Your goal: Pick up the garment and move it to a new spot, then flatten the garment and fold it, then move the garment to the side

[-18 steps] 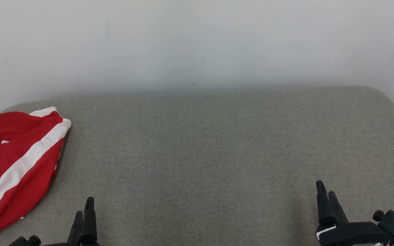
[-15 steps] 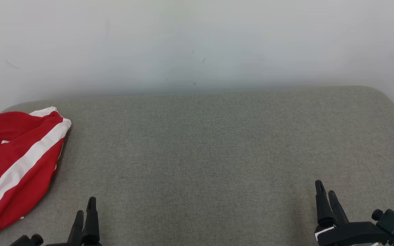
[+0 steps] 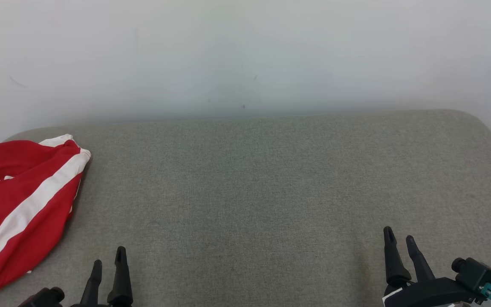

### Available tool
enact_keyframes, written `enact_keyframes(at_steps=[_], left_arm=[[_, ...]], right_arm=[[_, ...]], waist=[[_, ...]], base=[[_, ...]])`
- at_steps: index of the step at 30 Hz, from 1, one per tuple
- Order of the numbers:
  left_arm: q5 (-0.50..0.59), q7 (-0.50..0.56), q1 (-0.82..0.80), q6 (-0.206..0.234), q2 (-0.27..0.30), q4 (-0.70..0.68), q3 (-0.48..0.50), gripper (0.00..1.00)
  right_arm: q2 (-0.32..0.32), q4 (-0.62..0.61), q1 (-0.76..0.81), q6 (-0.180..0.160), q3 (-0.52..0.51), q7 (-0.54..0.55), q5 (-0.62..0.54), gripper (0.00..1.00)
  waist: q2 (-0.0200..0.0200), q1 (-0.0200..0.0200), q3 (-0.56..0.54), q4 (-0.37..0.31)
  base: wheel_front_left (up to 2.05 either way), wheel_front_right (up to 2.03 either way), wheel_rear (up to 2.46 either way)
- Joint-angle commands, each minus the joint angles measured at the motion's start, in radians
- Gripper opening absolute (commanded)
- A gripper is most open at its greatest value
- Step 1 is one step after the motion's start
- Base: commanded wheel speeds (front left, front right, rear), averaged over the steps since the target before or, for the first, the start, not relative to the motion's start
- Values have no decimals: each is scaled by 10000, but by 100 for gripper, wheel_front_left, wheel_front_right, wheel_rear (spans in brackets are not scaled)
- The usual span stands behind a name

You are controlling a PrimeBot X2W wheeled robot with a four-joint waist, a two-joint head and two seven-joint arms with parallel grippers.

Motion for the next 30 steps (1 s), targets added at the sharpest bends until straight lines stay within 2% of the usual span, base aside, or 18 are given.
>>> enact_keyframes(at_steps=[1,21,30], left_arm=[[386,-129,18,66,60,-146,-29,100],[2916,-644,176,29,75,-33,-223,100],[3733,-836,224,92,79,76,-321,100]], right_arm=[[-34,-59,-117,-13,43,-80,-342,100],[-39,-22,36,-17,149,-251,-2492,100],[-39,62,85,-19,248,-377,-3286,100]], waist=[[0,0,-14,2],[0,0,-153,-2],[0,0,-250,-7]], base=[[0,0,0],[0,0,0],[0,0,0]])
